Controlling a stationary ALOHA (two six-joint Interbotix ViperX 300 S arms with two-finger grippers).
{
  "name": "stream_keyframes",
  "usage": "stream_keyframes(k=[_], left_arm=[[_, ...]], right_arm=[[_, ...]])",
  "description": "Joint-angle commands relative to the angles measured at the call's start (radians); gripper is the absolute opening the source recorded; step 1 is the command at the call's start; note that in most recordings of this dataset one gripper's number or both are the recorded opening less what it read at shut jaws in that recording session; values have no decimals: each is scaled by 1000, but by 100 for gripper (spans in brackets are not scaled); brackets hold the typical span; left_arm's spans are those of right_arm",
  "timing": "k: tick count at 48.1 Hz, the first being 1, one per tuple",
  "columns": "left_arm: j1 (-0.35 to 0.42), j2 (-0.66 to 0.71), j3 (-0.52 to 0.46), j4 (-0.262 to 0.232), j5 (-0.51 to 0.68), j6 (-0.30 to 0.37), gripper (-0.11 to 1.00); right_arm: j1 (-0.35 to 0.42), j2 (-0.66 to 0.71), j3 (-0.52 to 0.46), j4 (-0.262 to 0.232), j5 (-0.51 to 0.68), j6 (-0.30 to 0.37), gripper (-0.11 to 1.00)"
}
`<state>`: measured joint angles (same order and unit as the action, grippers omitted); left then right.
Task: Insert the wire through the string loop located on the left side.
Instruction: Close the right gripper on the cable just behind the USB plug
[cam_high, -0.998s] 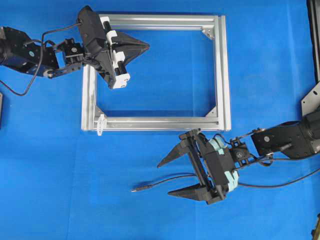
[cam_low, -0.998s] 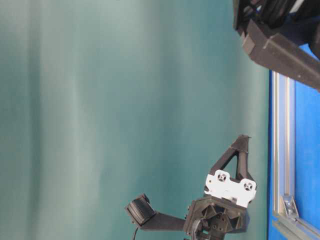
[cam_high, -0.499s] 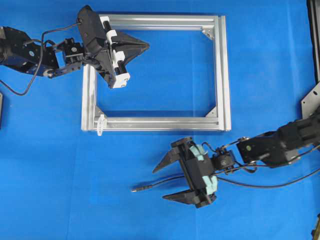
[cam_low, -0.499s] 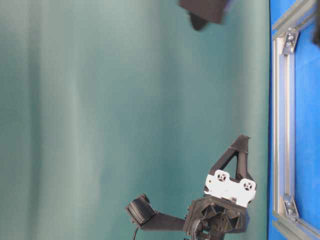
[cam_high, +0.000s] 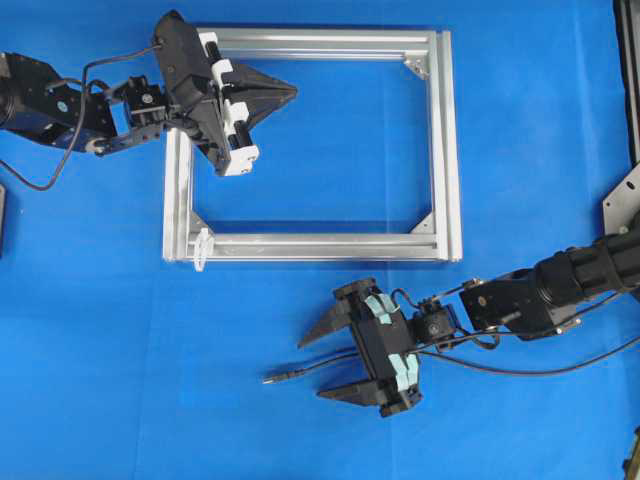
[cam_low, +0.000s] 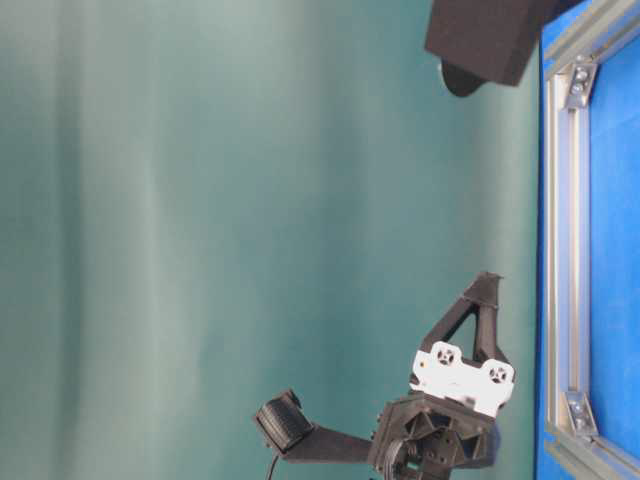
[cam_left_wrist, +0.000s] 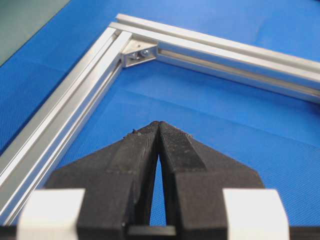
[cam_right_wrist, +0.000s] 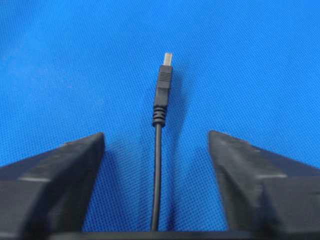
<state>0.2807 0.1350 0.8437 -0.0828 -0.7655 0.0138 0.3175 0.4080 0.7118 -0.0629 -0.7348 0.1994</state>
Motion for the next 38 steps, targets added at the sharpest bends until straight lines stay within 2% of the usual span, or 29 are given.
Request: stream_keyframes(k=[1, 8, 13, 27, 38], left_arm=[[0, -29, -8, 3, -5, 0, 0], [2, -28, -8, 3, -5, 0, 0], [0, -29, -8, 3, -5, 0, 0], [2, -28, -8, 3, -5, 0, 0], [0, -28, -8, 3, 0, -2, 0]], right_arm=[[3, -17, -14, 3, -12, -3, 63], [-5, -17, -14, 2, -14, -5, 19], [-5, -17, -11, -2, -14, -5, 1], [-5, -26, -9, -8, -5, -5, 0], [-5, -124, 9, -8, 57, -3, 0]])
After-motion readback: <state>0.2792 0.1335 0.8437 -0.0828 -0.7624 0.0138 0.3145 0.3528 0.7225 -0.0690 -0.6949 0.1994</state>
